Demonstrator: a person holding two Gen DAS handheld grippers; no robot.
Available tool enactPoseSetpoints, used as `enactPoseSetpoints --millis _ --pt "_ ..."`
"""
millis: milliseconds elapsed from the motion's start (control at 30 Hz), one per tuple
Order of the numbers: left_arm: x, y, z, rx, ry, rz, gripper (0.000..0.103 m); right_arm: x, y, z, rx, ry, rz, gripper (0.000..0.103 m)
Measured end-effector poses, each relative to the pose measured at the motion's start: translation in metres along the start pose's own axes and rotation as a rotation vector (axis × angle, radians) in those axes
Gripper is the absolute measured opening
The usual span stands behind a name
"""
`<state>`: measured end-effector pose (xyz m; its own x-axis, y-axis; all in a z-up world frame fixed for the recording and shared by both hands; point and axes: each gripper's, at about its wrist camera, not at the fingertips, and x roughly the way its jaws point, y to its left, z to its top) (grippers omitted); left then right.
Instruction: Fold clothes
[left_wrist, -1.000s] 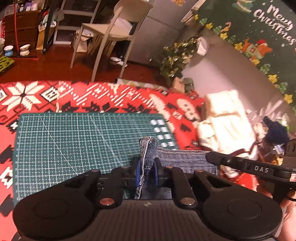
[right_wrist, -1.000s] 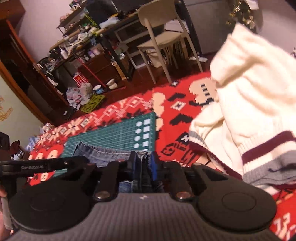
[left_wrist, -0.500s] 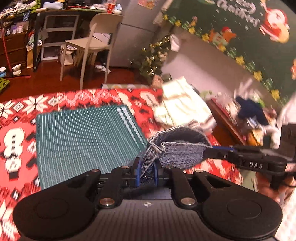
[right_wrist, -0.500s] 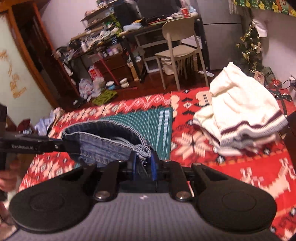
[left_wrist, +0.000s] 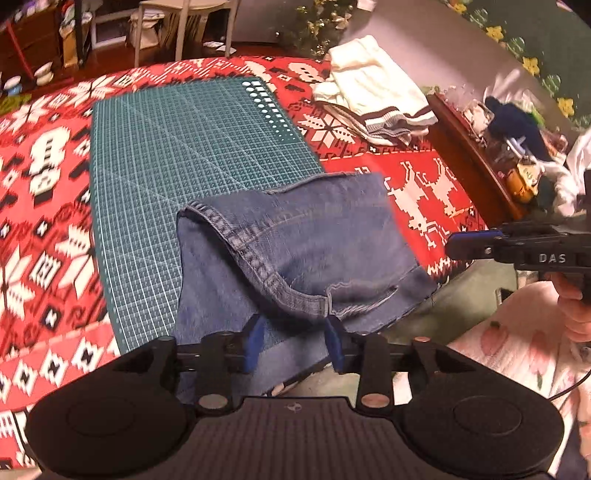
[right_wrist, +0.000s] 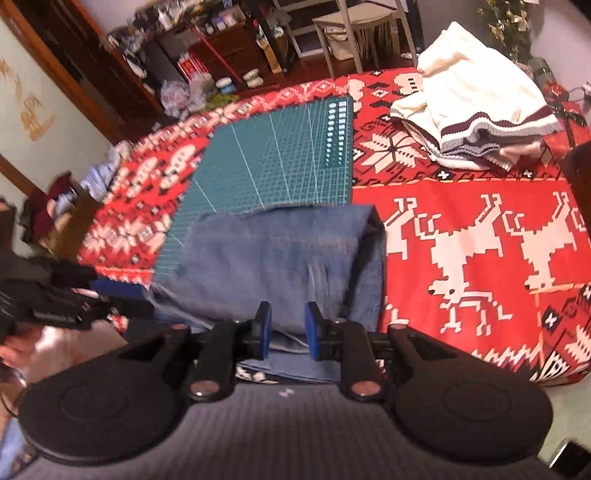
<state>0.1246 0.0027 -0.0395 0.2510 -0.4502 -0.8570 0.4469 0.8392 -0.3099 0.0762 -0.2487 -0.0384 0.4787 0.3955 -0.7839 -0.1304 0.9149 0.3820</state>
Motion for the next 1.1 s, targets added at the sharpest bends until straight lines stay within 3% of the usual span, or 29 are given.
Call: enactPoseSetpoints --millis 267,500,600,733,833,900,967,1100 --pt "0.011 0.012 0.025 -0.078 -0.074 0.001 0.039 0.009 -0.02 0.015 0.092 -0.088 -0.026 0.023" --pt "0.041 0.059 0.042 -0.295 -0.121 0.032 0.042 0.06 -0.052 0.035 0.25 -0.07 -0.039 0.028" --pt "0.048 0.081 0.048 -0.351 -0.141 0.088 0.042 0.072 -0.062 0.038 0.254 -0.061 -0.064 0.03" --pt "0.058 0.093 0.052 -0.331 -0.111 0.174 0.04 0.08 -0.081 0.041 0.294 -0.068 -0.096 0.031" --pt "0.07 0.094 0.055 -0.297 -0.073 0.189 0.039 0.089 -0.095 0.046 0.309 -0.05 -0.155 0.031" --pt "0.077 0.092 0.055 -0.278 -0.059 0.194 0.037 0.097 -0.1 0.048 0.317 -0.022 -0.158 0.03" --pt "0.083 0.091 0.055 -0.272 -0.045 0.181 0.028 0.105 -0.102 0.049 0.31 0.0 -0.159 0.03" --pt "0.086 0.088 0.057 -0.266 -0.048 0.17 0.028 0.12 -0.097 0.051 0.271 0.038 -0.165 0.03"
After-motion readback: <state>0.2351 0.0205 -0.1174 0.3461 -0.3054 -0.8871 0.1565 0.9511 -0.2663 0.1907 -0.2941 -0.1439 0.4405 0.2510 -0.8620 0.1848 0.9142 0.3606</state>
